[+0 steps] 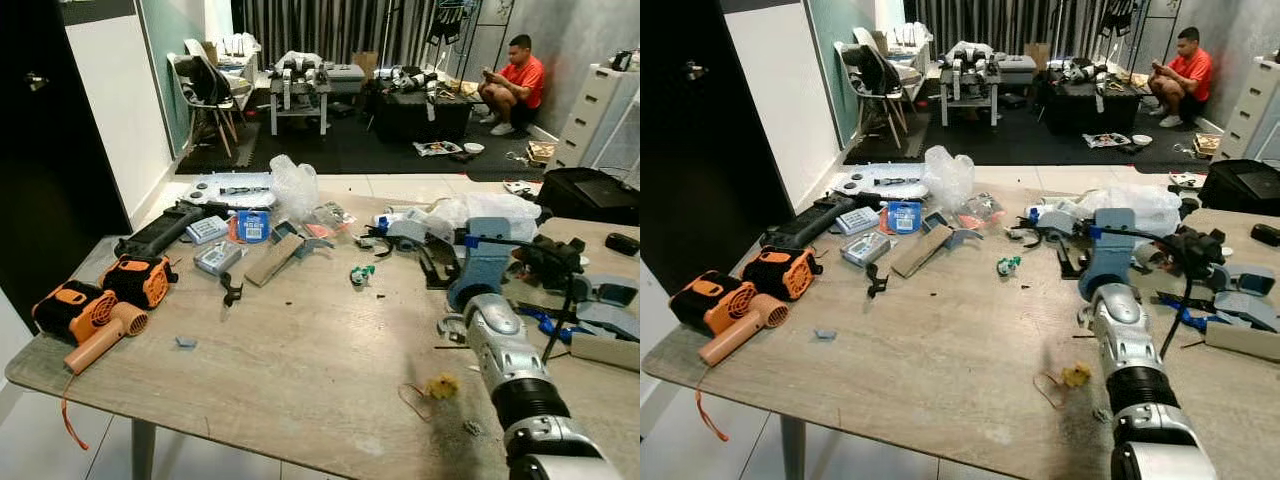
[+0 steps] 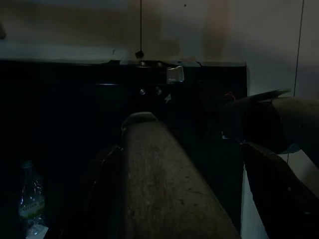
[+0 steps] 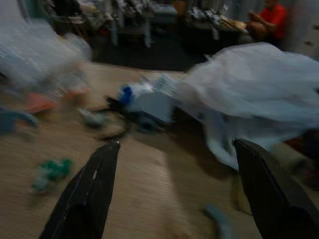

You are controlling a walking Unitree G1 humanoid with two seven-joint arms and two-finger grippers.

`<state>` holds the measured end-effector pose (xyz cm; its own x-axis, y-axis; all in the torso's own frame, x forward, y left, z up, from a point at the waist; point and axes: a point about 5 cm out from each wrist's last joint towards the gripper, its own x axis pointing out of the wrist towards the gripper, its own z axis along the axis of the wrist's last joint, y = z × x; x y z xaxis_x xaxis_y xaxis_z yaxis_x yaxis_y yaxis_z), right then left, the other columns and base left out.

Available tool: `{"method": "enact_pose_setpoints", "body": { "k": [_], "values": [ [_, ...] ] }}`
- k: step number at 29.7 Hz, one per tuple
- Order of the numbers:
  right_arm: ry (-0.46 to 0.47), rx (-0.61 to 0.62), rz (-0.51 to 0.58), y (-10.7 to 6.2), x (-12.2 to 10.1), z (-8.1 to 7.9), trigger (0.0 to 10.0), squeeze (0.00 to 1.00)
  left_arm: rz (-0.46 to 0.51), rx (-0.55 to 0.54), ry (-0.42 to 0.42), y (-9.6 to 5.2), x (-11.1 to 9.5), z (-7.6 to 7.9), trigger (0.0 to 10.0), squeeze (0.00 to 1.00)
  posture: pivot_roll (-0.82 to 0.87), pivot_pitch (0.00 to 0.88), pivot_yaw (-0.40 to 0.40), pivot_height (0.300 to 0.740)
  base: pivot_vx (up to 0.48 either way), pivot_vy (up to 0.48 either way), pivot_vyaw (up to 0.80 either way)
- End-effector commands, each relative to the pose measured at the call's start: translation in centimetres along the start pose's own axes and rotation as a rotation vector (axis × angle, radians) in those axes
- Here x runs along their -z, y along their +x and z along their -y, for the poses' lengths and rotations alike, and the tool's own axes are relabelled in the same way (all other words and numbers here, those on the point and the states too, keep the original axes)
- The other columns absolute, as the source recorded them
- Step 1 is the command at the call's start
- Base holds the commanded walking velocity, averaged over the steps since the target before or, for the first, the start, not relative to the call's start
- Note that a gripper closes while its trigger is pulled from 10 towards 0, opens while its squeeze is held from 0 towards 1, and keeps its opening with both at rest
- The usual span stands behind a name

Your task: Picking trash to rubbish bin

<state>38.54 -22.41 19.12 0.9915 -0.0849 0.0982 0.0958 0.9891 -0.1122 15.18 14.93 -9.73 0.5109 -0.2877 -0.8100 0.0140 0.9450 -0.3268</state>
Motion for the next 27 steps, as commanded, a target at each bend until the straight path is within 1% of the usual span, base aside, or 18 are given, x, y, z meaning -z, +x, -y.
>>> {"method": "enact_pose_setpoints", "body": {
  "k": [1, 2, 3, 7, 8, 9, 10, 11, 12, 15, 16, 18, 21, 23, 25, 26, 27],
  "values": [
    [-0.038, 0.016, -0.060, -0.1, 0.8, 0.0, 10.0, 1.00, -0.027, -0.002, -0.006, -0.2, 0.8, -0.1, 10.0, 0.00, -0.15, 0.111, 0.027, 0.740, 0.000, 0.000, 0.00],
    [-0.038, 0.016, -0.060, -0.1, 0.8, 0.0, 10.0, 1.00, -0.027, -0.002, -0.006, -0.2, 0.8, -0.1, 10.0, 0.00, -0.15, 0.111, 0.027, 0.740, 0.000, 0.000, 0.00],
    [-0.069, 0.042, -0.098, -0.2, 1.3, 0.3, 10.0, 1.00, -0.027, 0.000, -0.008, -0.2, 0.8, -0.1, 10.0, 0.00, -0.15, 0.115, 0.026, 0.740, 0.000, 0.000, 0.00],
    [-0.083, 0.087, -0.154, -0.4, 2.1, 0.9, 10.0, 1.00, -0.028, 0.002, -0.008, -0.2, 0.9, -0.1, 10.0, 0.00, -0.15, 0.122, 0.030, 0.740, 0.000, 0.000, 0.00],
    [-0.085, 0.091, -0.182, -0.4, 2.4, 0.9, 10.0, 0.95, -0.029, 0.003, -0.007, -0.2, 0.9, -0.1, 10.0, 0.00, -0.15, 0.122, 0.030, 0.740, 0.000, 0.000, 0.00],
    [-0.091, 0.070, -0.225, -0.5, 3.0, 0.9, 10.0, 0.63, -0.030, 0.003, -0.006, -0.2, 1.0, -0.2, 10.0, 0.00, -0.15, 0.123, 0.031, 0.740, 0.000, 0.000, 0.00],
    [-0.091, 0.070, -0.225, -0.5, 3.0, 0.9, 10.0, 0.63, -0.030, 0.003, -0.006, -0.2, 1.0, -0.2, 10.0, 0.00, -0.15, 0.123, 0.031, 0.740, 0.000, 0.000, 0.00],
    [-0.096, 0.052, -0.255, -0.6, 3.3, 0.9, 10.0, 0.00, -0.031, 0.004, -0.006, -0.3, 1.0, -0.2, 10.0, 0.00, -0.14, 0.129, 0.030, 0.740, 0.000, 0.000, 0.00],
    [-0.121, 0.034, -0.288, -0.7, 3.6, 1.0, 10.0, 0.00, -0.032, 0.004, -0.006, -0.3, 1.1, -0.2, 10.0, 0.00, -0.14, 0.129, 0.030, 0.740, 0.000, 0.000, 0.00],
    [-0.178, 0.052, -0.335, -1.0, 3.3, 3.0, 10.0, 0.00, -0.037, 0.003, -0.004, -0.4, 1.3, -0.4, 10.0, 0.00, -0.14, 0.133, 0.031, 0.740, 0.000, 0.000, 0.00],
    [-0.178, 0.052, -0.335, -1.0, 3.3, 3.0, 10.0, 0.00, -0.037, 0.003, -0.004, -0.4, 1.3, -0.4, 10.0, 0.00, -0.14, 0.133, 0.031, 0.740, 0.000, 0.000, 0.00],
    [-0.181, 0.064, -0.350, -1.2, 2.6, 4.5, 10.0, 0.00, -0.041, 0.002, -0.002, -0.4, 1.4, -0.5, 10.0, 0.00, -0.14, 0.133, 0.030, 0.740, 0.000, 0.000, 0.00],
    [-0.208, 0.042, -0.371, -1.5, 1.8, 6.1, 10.0, 0.00, -0.046, 0.003, 0.003, -0.5, 1.5, -0.5, 10.0, 0.00, -0.14, 0.133, 0.032, 0.740, 0.000, 0.000, 0.00],
    [-0.243, 0.010, -0.369, -1.7, 1.1, 6.9, 10.0, 0.00, -0.048, 0.005, 0.006, -0.5, 1.5, -0.6, 10.0, 0.00, -0.15, 0.131, 0.032, 0.740, 0.000, 0.000, 0.00],
    [-0.314, -0.015, -0.365, -2.0, 0.3, 8.1, 10.0, 0.00, -0.050, 0.008, 0.011, -0.5, 1.5, -0.5, 10.0, 0.00, -0.15, 0.131, 0.032, 0.740, 0.000, 0.000, 0.00],
    [-0.336, -0.031, -0.367, -2.2, -0.1, 8.6, 10.0, 0.00, -0.050, 0.010, 0.013, -0.4, 1.5, -0.4, 10.0, 0.00, -0.15, 0.131, 0.032, 0.740, 0.000, 0.000, 0.00],
    [-0.336, -0.031, -0.367, -2.2, -0.1, 8.6, 10.0, 0.00, -0.050, 0.010, 0.013, -0.4, 1.5, -0.4, 10.0, 0.00, -0.15, 0.131, 0.032, 0.740, 0.000, 0.000, 0.00]
  ]
}}
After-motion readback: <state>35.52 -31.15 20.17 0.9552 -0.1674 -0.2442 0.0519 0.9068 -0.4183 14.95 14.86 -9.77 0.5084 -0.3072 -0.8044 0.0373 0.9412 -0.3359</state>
